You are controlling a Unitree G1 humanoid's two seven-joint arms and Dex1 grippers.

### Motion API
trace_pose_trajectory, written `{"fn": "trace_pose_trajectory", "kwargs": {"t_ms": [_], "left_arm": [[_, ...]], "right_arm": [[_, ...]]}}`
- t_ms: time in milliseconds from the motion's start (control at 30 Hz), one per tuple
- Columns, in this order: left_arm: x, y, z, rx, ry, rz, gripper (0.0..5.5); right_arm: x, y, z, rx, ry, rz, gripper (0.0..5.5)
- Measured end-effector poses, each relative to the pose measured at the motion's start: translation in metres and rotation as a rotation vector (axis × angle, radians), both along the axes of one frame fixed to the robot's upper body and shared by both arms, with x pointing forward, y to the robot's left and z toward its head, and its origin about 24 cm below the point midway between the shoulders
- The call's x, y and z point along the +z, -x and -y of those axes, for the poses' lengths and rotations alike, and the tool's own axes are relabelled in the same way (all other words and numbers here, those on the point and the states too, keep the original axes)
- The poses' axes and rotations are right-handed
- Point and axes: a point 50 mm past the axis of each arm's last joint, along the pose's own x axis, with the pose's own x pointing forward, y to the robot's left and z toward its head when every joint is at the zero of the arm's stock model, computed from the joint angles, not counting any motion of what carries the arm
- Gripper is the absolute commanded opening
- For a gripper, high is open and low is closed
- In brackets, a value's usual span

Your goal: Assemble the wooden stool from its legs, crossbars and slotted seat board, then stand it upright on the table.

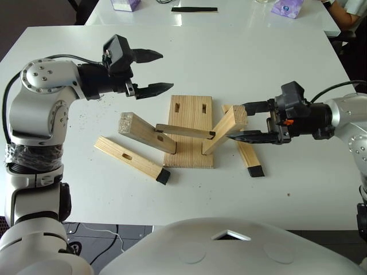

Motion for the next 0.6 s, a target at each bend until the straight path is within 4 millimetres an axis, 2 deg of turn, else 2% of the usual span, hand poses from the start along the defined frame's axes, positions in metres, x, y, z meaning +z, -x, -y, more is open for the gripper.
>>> {"fn": "trace_pose_trajectory", "kwargs": {"t_ms": [233, 400, 600], "left_arm": [[0.017, 0.012, 0.003, -0.058, 0.006, 0.023, 3.77], [0.034, 0.037, 0.0, -0.122, 0.009, 0.047, 3.77], [0.028, 0.062, -0.01, -0.16, -0.05, 0.008, 3.77]], "right_arm": [[0.0, -0.001, 0.0, -0.003, 0.004, 0.013, 2.01], [-0.002, -0.001, 0.0, -0.004, -0.004, 0.023, 2.01], [-0.004, 0.002, 0.001, -0.016, -0.018, 0.031, 2.01]]}}
